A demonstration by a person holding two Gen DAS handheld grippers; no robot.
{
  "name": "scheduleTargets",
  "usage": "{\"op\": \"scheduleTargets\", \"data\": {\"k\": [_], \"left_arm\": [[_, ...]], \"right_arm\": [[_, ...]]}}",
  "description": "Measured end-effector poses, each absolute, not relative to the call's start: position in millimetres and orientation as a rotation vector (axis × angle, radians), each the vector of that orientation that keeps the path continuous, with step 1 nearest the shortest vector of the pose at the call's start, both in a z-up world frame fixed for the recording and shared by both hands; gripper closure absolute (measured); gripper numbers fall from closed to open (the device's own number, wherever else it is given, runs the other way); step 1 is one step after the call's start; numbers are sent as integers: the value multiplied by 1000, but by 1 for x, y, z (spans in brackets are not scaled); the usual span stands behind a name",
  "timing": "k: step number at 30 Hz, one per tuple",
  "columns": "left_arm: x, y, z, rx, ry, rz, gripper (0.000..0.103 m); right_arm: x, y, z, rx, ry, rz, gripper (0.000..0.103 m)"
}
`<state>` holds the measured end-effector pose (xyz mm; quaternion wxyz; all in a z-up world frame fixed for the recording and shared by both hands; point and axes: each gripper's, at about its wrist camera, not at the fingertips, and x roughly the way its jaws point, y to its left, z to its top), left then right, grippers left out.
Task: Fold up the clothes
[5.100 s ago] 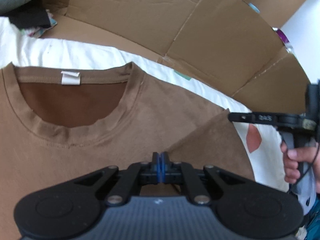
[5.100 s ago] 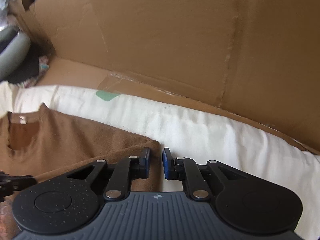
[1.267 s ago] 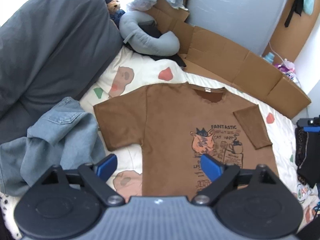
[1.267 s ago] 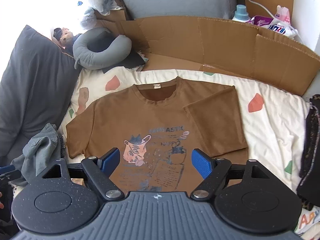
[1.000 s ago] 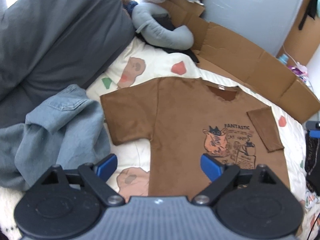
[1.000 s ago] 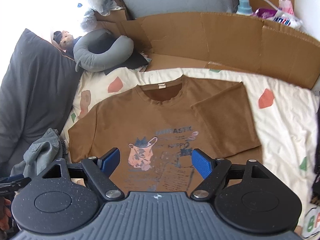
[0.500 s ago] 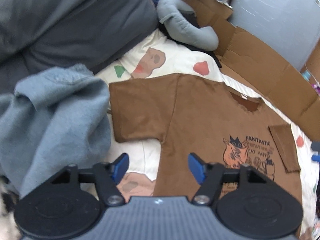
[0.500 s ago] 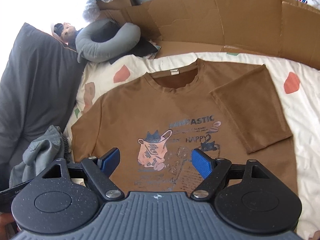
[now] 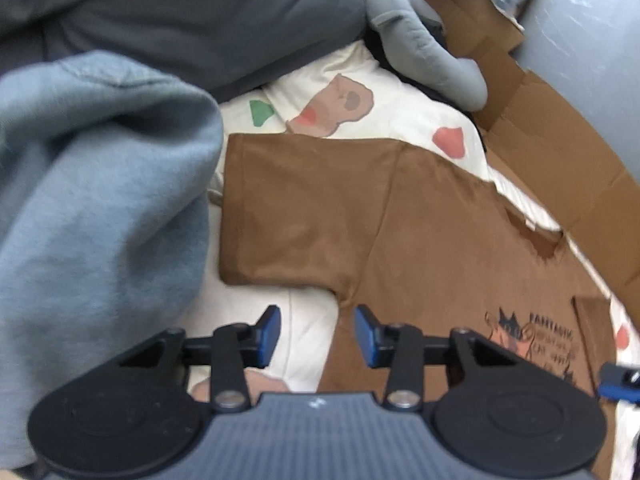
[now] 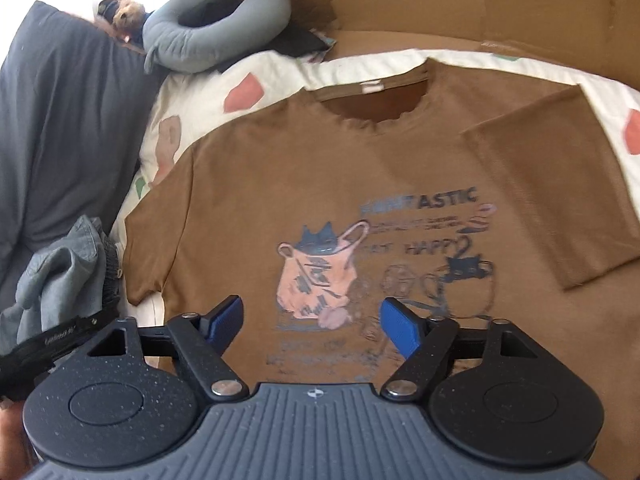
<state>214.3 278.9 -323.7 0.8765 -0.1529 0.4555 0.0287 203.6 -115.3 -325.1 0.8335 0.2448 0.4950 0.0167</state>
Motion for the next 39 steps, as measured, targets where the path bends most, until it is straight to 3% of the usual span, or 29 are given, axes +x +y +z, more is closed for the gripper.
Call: {"op": "scheduleTargets", "data": {"k": [3, 5, 14, 27, 39], "left_arm": [[219, 284, -333, -344, 928, 92, 62], [222, 289, -340, -383, 922, 118, 71], [227, 297, -365, -424, 888, 317, 83], [239, 297, -388, -442, 864, 423, 84], [245, 299, -398, -503, 873, 488, 72]], "right_arm": [[212, -106, -337, 533, 1059, 51, 28], [218, -101, -344, 532, 1068, 59, 31], [231, -86, -373, 542, 1101, 75, 31], [239, -85, -398, 579, 1143, 71, 31], [245, -78, -405, 567, 1160, 85, 31]]}}
